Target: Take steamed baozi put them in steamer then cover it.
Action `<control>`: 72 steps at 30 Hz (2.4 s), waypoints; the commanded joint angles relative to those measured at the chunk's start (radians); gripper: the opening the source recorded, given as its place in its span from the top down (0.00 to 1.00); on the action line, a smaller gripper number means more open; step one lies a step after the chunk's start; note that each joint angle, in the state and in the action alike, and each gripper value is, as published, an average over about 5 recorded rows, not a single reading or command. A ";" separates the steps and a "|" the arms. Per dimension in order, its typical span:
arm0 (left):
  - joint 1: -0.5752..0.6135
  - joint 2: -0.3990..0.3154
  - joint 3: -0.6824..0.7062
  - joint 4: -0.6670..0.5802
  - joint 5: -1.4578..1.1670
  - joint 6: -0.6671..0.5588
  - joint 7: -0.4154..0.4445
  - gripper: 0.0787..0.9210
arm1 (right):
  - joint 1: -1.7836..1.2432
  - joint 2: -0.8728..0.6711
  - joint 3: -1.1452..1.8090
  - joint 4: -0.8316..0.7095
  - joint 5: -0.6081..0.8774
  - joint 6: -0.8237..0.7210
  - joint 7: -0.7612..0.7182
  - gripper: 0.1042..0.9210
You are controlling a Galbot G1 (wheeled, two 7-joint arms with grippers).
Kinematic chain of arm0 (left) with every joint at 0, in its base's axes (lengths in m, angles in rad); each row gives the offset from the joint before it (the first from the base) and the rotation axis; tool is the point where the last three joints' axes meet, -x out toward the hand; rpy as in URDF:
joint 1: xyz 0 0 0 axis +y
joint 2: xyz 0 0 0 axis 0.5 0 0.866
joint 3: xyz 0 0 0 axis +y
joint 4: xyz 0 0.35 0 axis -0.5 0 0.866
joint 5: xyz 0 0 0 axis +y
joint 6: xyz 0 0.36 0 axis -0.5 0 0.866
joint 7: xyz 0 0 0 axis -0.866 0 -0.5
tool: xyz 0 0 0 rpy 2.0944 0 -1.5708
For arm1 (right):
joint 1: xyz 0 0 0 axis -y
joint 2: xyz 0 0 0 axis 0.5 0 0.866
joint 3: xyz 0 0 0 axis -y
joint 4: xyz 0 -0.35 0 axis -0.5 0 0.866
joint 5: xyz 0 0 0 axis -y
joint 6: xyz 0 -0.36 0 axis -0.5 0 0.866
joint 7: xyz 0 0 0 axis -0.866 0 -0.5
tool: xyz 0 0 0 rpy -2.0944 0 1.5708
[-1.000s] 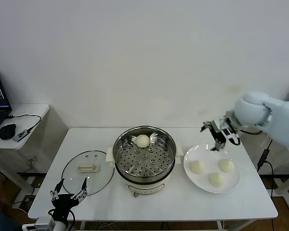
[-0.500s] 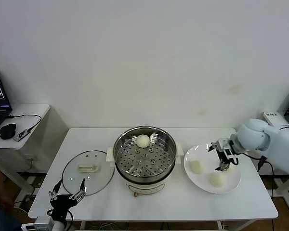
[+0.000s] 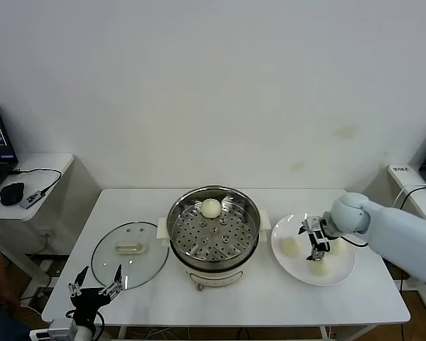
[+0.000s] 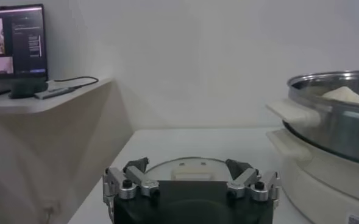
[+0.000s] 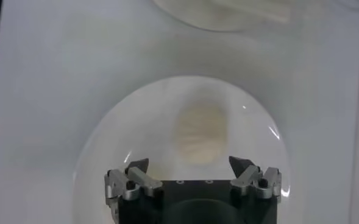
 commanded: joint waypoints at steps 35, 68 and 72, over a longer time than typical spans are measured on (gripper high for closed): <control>0.000 0.000 -0.009 -0.002 -0.001 0.000 0.001 0.12 | 0.081 0.043 0.018 -0.058 0.038 -0.033 -0.051 0.42; -0.034 0.019 -0.009 0.000 -0.022 0.002 0.000 0.12 | 0.634 0.501 -0.388 0.106 0.763 -0.394 0.189 0.40; -0.037 0.017 -0.019 0.000 -0.025 0.001 0.000 0.12 | 0.577 0.582 -0.381 0.058 0.779 -0.424 0.219 0.40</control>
